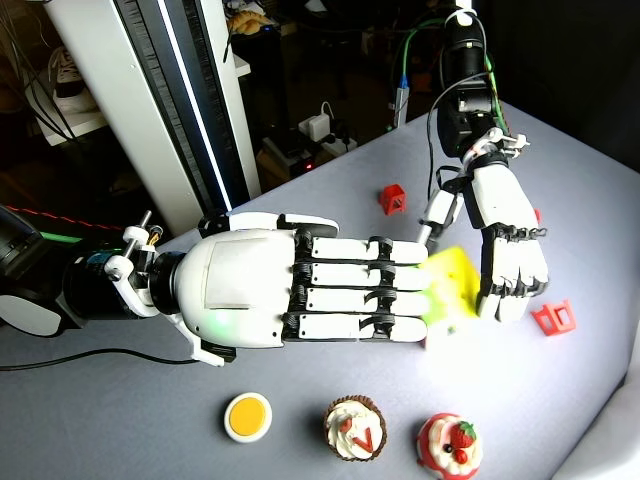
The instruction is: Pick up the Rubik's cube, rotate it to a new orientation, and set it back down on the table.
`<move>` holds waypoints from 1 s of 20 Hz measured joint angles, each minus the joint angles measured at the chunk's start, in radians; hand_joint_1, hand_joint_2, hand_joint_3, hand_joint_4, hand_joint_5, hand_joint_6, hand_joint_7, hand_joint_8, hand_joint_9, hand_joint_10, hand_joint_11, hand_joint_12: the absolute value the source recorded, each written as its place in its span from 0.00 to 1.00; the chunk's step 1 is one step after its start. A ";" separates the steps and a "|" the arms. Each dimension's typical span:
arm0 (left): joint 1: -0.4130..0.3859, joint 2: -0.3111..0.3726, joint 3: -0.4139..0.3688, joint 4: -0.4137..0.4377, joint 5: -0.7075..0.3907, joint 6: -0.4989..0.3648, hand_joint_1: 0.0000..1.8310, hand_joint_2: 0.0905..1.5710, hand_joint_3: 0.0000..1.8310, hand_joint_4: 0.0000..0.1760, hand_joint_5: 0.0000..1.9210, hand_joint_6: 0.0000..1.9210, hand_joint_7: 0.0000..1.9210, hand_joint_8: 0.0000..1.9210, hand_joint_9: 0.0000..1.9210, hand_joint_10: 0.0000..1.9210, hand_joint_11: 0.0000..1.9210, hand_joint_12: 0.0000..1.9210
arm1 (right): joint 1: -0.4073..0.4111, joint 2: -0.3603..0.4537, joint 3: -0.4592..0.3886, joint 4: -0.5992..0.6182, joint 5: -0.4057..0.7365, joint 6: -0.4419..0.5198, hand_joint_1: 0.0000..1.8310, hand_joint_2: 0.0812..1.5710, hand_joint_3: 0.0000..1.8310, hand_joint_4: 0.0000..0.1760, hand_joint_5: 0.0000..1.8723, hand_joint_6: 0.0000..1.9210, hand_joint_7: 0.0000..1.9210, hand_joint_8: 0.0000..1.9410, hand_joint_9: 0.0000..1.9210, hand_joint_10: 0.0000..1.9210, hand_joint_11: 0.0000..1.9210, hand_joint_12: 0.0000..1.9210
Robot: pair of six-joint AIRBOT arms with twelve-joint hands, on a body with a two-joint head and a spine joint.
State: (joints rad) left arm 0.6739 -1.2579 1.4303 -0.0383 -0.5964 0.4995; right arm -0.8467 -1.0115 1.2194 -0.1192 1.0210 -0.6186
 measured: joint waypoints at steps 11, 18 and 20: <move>0.038 0.088 -0.071 0.023 -0.034 0.050 0.18 0.60 0.00 0.81 0.00 0.00 0.00 0.00 0.00 0.00 0.00 0.00 | 0.000 0.016 -0.011 0.003 0.022 0.000 0.00 0.88 0.00 0.00 0.00 0.00 0.00 0.00 0.00 0.00 0.00 0.00; 0.055 0.216 -0.214 0.028 -0.207 0.192 0.00 0.58 0.00 0.33 0.00 0.00 0.00 0.00 0.00 0.00 0.00 0.00 | 0.000 0.076 -0.082 0.015 0.029 0.000 0.00 0.77 0.00 0.00 0.00 0.00 0.00 0.00 0.00 0.00 0.00 0.00; 0.075 0.251 -0.248 0.017 -0.273 0.222 0.00 0.61 0.00 0.17 0.00 0.00 0.00 0.00 0.00 0.00 0.00 0.00 | 0.000 0.110 -0.117 0.046 0.028 0.000 0.00 0.78 0.00 0.00 0.00 0.00 0.00 0.00 0.00 0.00 0.00 0.00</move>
State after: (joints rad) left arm 0.7490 -1.0065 1.1824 -0.0216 -0.8692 0.7212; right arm -0.8467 -0.9012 1.1023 -0.0731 1.0492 -0.6182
